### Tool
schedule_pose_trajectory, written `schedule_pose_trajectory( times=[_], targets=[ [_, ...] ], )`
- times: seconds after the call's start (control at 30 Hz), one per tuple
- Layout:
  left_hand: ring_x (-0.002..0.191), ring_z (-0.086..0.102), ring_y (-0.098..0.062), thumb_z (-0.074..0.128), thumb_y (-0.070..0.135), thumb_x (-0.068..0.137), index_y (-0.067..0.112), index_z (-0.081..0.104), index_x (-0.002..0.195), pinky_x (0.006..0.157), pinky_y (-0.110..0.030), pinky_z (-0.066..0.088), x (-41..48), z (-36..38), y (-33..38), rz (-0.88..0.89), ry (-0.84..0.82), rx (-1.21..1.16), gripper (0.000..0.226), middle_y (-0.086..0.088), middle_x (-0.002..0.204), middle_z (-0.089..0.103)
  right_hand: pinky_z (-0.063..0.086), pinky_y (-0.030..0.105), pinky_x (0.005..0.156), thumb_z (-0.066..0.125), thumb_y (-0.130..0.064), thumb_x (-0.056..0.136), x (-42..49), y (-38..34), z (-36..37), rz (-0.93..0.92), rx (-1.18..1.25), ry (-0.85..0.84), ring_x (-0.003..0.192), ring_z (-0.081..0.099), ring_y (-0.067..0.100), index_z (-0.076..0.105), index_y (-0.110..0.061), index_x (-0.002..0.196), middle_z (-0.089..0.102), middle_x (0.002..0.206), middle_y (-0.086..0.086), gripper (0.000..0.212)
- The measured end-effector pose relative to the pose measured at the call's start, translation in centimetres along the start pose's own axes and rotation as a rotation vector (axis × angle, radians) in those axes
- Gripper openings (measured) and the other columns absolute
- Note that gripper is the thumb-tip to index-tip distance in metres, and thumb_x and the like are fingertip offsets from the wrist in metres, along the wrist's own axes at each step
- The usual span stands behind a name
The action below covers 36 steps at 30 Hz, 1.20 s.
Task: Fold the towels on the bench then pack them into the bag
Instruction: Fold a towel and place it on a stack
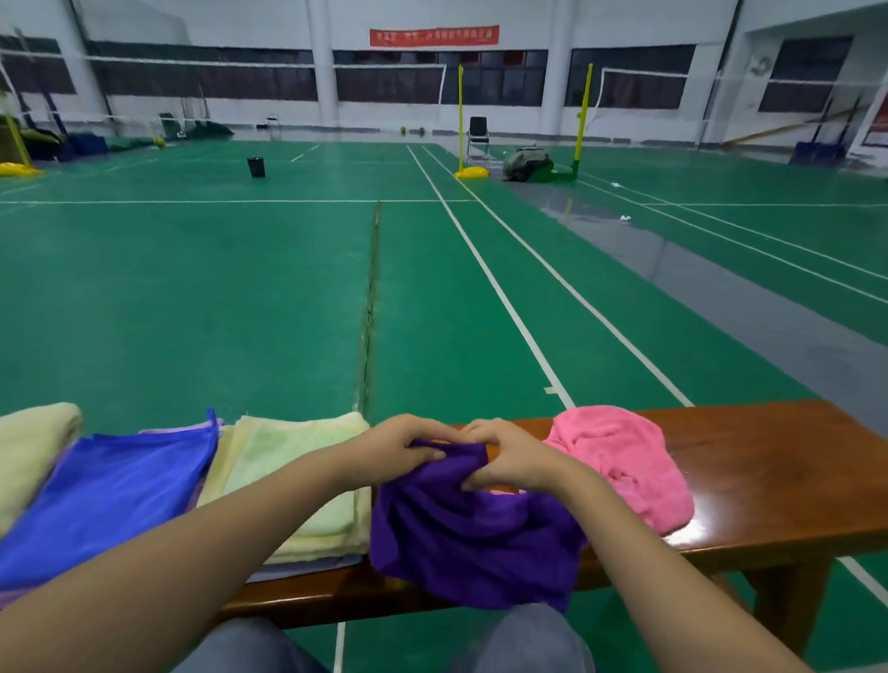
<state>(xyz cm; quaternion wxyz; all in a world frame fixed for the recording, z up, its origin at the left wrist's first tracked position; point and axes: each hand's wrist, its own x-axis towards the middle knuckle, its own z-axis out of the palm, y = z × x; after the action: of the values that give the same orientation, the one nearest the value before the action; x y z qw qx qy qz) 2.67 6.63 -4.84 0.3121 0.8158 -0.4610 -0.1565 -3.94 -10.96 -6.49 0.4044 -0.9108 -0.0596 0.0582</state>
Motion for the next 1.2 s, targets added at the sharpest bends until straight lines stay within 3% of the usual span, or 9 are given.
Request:
schedule_pose_trajectory(
  times=[0.07,0.13,0.23,0.3,0.4,0.63,0.83,1.03,1.2],
  targets=[
    [0.085,0.057,0.009,0.056,0.001,0.09,0.008,0.069,0.108,0.084,-0.008,0.041,0.0,-0.8,-0.1,-0.013,0.054,-0.005,0.023,0.006,0.101,0.066,0.048,0.029,0.078,0.078,-0.008,0.068,-0.8,0.4,-0.4,0.035,0.076,0.048,0.082,0.056,0.012,0.067,-0.02,0.079,0.059,0.089,-0.003,0.02],
    [0.079,0.06,0.0,0.064,0.005,0.086,0.013,0.07,0.093,0.081,-0.023,0.048,-0.2,-1.5,-0.5,-0.048,0.13,0.006,0.013,0.003,0.087,0.068,0.048,0.031,0.08,0.079,-0.005,0.068,-1.6,0.5,-0.9,0.044,0.136,0.152,0.081,0.056,0.013,0.067,-0.025,0.068,0.061,0.087,0.001,0.024],
    [0.073,0.061,-0.004,0.066,0.002,0.082,0.024,0.066,0.077,0.075,-0.026,0.049,-0.6,-2.4,-1.2,-0.102,0.225,0.05,0.023,0.005,0.078,0.068,0.046,0.026,0.07,0.08,-0.002,0.067,-2.5,1.1,-1.9,0.036,0.198,0.32,0.074,0.055,0.012,0.061,-0.027,0.053,0.062,0.081,0.004,0.035],
    [0.067,0.06,0.003,0.063,-0.001,0.082,0.02,0.069,0.079,0.072,-0.021,0.048,-0.9,-2.8,-1.6,-0.131,0.283,0.068,0.022,0.008,0.075,0.067,0.04,0.023,0.06,0.078,-0.001,0.069,-3.0,1.6,-2.5,0.08,0.229,0.348,0.064,0.048,0.011,0.059,-0.014,0.065,0.055,0.068,0.003,0.024],
    [0.074,0.062,-0.005,0.055,-0.004,0.084,0.008,0.072,0.09,0.071,-0.015,0.045,-1.1,-3.1,-1.9,-0.171,0.357,0.13,0.022,0.004,0.079,0.067,0.034,0.024,0.055,0.075,0.002,0.07,-3.4,2.2,-3.3,0.09,0.171,0.374,0.061,0.042,0.012,0.045,-0.016,0.063,0.047,0.061,-0.001,0.035],
    [0.087,0.059,-0.026,0.045,-0.001,0.087,0.009,0.068,0.097,0.068,-0.029,0.043,-1.2,-3.0,-2.2,-0.293,0.499,0.188,0.027,-0.009,0.092,0.068,0.04,0.029,0.064,0.071,-0.003,0.075,-3.7,3.1,-4.6,0.134,0.069,0.589,0.067,0.05,0.014,0.05,-0.019,0.069,0.057,0.069,0.0,0.027],
    [0.071,0.052,-0.012,0.066,0.014,0.085,0.014,0.068,0.084,0.055,-0.009,0.034,-1.1,-2.6,-2.2,-0.284,0.402,0.137,0.003,0.005,0.072,0.06,0.036,0.017,0.058,0.059,-0.005,0.088,-4.1,3.2,-5.6,0.193,0.085,0.703,0.072,0.051,0.007,0.06,-0.011,0.084,0.059,0.077,-0.001,0.007],
    [0.058,0.048,-0.01,0.076,0.014,0.076,0.012,0.072,0.072,0.051,-0.018,0.035,-1.8,-3.8,-3.0,-0.346,0.364,0.126,0.006,0.008,0.059,0.057,0.033,0.022,0.054,0.068,-0.014,0.084,-4.9,4.0,-6.3,0.241,0.22,0.882,0.063,0.046,0.014,0.054,-0.013,0.065,0.053,0.065,0.002,0.023],
    [0.04,0.042,-0.004,0.07,0.009,0.082,0.01,0.067,0.069,0.043,-0.017,0.035,-2.3,-4.6,-3.3,-0.381,0.425,-0.159,0.013,0.007,0.048,0.055,0.04,0.026,0.058,0.062,-0.01,0.088,-4.9,4.4,-6.6,0.237,0.296,0.925,0.07,0.051,0.019,0.063,-0.007,0.079,0.058,0.071,0.004,0.01]
  ],
)
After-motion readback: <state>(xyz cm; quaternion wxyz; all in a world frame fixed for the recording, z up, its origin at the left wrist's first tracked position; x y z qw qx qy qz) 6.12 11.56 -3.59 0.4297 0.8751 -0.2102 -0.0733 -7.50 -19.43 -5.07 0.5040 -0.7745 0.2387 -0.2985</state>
